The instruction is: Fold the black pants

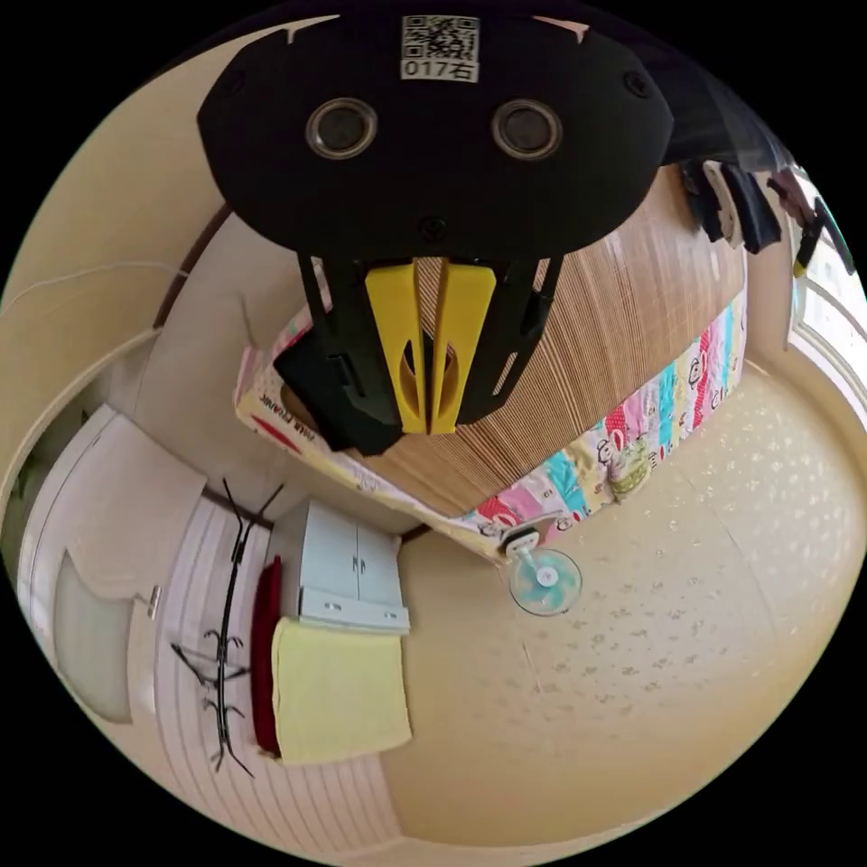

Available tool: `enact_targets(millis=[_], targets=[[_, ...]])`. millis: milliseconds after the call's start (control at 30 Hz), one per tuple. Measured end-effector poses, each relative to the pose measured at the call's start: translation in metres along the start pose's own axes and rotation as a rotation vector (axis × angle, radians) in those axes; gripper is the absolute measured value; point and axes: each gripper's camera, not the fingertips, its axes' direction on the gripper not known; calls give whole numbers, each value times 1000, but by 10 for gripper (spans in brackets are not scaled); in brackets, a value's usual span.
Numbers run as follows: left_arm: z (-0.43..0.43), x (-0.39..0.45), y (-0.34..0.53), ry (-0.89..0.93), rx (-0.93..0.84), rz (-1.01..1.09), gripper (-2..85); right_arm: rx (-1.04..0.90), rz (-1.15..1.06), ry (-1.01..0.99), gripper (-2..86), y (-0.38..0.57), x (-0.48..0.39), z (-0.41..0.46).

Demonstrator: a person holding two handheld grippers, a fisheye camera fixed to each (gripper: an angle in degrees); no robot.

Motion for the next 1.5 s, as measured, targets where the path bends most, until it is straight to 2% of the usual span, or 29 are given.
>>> enact_targets(millis=[67,200,367,467,567,633,700,733,833,867,967,1067,1167,1200,1300,1367,1467,1500], targets=[[12,7,-4,20,21,-43,-9,-175,75,-86,15,-25,43,42],[40,18,-5,57,36,-150,1,-294,257,-101,42,-35,105,93],[46,28,7,81,121,-177,83,-435,710,-231,127,-5,197,154],[53,24,9,25,113,-243,97,-469,768,-184,130,-4,210,171],[67,13,3,36,88,-321,114,-442,793,-257,102,-27,212,185],[79,9,-5,46,76,-360,117,-431,819,-158,70,-56,203,179],[91,9,-13,56,66,-380,115,-301,715,-64,48,-102,169,151],[101,9,-20,69,46,-387,114,-178,568,-80,40,-137,133,128],[129,15,-39,112,3,-364,111,-70,200,-301,34,-208,43,104],[135,18,-43,116,-3,-352,108,-90,35,-433,33,-226,6,107],[167,29,-61,126,-57,-304,93,-234,-245,-710,33,-236,-73,126],[191,31,-73,180,-78,-300,89,-425,-513,-877,35,-203,-133,132],[204,29,-80,180,-89,-301,88,-609,-629,-1023,41,-150,-161,128],[208,27,-80,173,-96,-307,88,-635,-595,-1053,43,-141,-159,130],[216,20,-80,169,-100,-331,87,-645,-210,-1115,58,-115,-103,144],[220,17,-78,167,-105,-341,87,-572,271,-964,79,-94,-13,156],[227,11,-76,161,-119,-350,87,-435,687,-748,112,-68,88,147],[230,8,-75,167,-119,-359,87,-414,724,-700,118,-66,102,144]])
